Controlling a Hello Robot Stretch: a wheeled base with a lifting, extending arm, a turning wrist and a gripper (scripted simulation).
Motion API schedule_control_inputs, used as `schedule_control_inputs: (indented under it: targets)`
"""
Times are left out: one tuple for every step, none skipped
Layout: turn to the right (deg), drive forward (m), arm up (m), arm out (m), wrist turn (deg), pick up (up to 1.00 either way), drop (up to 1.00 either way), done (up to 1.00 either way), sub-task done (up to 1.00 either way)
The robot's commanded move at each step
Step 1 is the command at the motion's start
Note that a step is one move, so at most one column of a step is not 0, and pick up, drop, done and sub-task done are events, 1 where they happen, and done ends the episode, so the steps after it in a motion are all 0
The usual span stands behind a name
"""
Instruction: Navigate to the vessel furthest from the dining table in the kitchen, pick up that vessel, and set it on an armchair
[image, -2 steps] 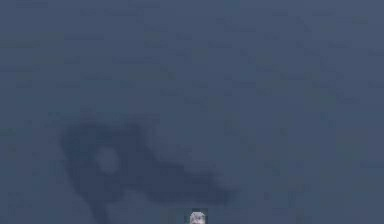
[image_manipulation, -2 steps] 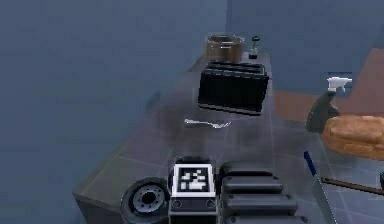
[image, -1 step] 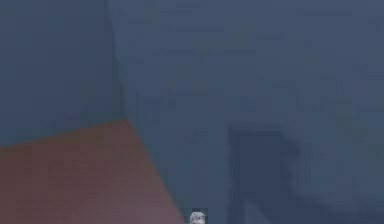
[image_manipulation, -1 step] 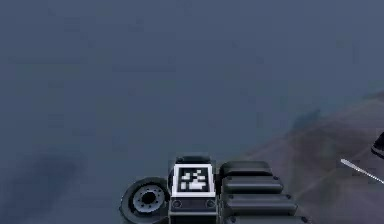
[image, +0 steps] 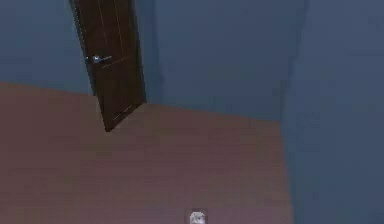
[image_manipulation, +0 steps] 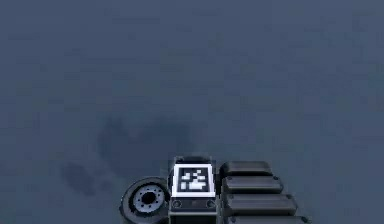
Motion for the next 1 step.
schedule_control_inputs:
  targets:
    - [-12.0,0.00,0.00,0.00,0.0,0.00,0.00,0.00,0.00]
